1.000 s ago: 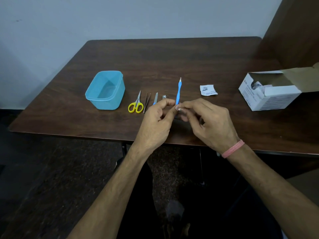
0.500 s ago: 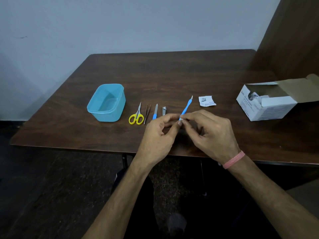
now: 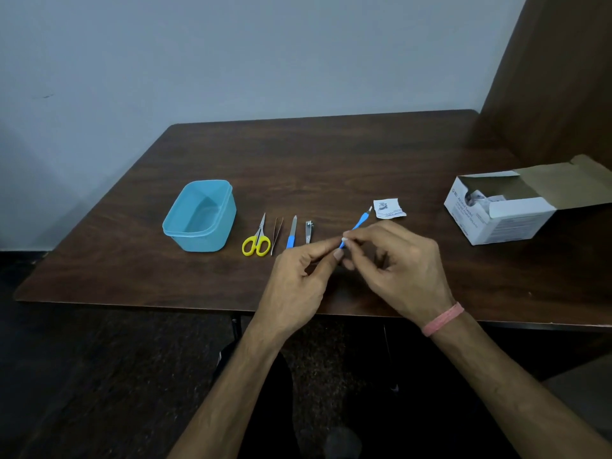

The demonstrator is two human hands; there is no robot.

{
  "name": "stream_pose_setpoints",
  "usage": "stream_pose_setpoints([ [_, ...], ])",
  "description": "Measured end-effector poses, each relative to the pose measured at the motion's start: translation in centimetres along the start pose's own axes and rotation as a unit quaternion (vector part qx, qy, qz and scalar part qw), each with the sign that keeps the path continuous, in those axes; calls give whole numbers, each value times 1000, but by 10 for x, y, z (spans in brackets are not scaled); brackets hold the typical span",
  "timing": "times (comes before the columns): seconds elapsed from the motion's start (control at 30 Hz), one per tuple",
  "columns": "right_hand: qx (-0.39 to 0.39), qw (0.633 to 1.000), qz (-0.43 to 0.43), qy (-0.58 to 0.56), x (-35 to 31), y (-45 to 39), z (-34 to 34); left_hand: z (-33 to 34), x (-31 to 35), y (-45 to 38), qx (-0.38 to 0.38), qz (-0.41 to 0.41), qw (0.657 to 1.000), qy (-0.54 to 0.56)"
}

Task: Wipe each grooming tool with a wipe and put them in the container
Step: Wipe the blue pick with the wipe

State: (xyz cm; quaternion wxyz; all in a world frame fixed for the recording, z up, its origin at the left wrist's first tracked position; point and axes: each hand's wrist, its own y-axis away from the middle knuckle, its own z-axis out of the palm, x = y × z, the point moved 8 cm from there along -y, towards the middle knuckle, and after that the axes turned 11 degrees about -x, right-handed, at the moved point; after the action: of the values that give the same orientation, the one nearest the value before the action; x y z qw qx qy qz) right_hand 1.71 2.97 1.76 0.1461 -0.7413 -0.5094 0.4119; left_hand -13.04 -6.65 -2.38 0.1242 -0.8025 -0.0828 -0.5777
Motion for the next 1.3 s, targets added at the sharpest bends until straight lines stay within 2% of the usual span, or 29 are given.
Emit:
stream_pose_setpoints([
  [0.27,70,992,88,-51,18,0,-13,0,1,0,-3,-9,1000,-18],
  [0.43,73,990,104,-65,21,-1,-15,2,0,0,-8,-13,1000,-23],
  [0.7,159,947,220,-172,58,8,-25,2,-2,1,3,-23,999,-32],
  [0.9,127,978,141,-84,29,2,-24,1,-4,1,13,-34,999,-34],
  [1.1,48,994,78,-53,17,0,-9,2,-3,0,4,-24,999,-24],
  [1.3,99,974,168,-115,41,2,-19,3,-1,0,-22,-19,999,-30],
])
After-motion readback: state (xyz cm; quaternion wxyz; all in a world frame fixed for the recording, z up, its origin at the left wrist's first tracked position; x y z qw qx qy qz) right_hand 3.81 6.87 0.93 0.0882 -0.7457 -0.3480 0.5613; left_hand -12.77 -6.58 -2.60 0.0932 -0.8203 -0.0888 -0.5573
